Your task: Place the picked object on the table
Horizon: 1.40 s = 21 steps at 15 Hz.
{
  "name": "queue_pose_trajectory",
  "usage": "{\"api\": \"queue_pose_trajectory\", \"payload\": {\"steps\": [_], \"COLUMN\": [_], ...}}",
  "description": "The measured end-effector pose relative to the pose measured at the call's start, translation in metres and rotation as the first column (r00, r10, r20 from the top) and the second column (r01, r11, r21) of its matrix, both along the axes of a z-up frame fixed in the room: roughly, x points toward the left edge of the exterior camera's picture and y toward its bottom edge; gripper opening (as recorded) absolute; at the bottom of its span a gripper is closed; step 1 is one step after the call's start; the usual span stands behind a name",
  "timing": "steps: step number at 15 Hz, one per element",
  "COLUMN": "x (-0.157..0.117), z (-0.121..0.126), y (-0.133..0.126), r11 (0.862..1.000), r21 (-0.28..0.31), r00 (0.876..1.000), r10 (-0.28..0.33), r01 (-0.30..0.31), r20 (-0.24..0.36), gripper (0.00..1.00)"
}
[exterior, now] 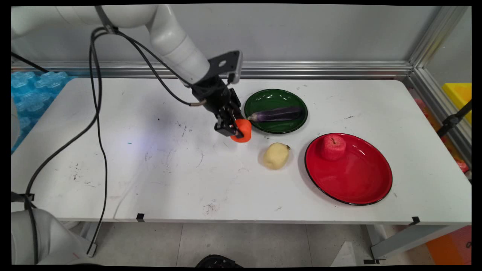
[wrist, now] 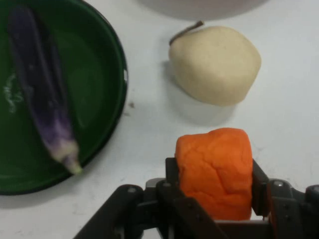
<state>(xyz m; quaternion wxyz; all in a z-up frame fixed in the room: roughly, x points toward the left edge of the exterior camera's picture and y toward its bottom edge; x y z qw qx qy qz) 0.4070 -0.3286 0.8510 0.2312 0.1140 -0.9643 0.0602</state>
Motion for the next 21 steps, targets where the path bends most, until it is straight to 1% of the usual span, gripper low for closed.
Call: {"api": "queue_pose_trajectory", "payload": {"steps": [4,9,14,15,19,21], "x": [-0.010,-0.023,-0.030,-0.031,-0.032,-0.032], "z": [-0.018,-0.038,-0.048,-0.050,-0.050,-0.047], "y": [0.000,-0.001,-0.004,-0.004,-0.004,-0.004], "r11": [1.000,0.999,0.998,0.998,0.998,0.999], "r21": [0.023,0.054,0.065,0.065,0.062,0.054], "r00": [1.000,0.998,0.997,0.996,0.997,0.997], "r10": [-0.007,0.001,0.005,0.004,0.000,-0.005], "r01": [0.007,-0.005,-0.010,-0.009,-0.005,0.000], "r20": [0.030,0.066,0.082,0.084,0.083,0.075], "gripper": [0.00,0.00,0.00,1.00,1.00,1.00]}}
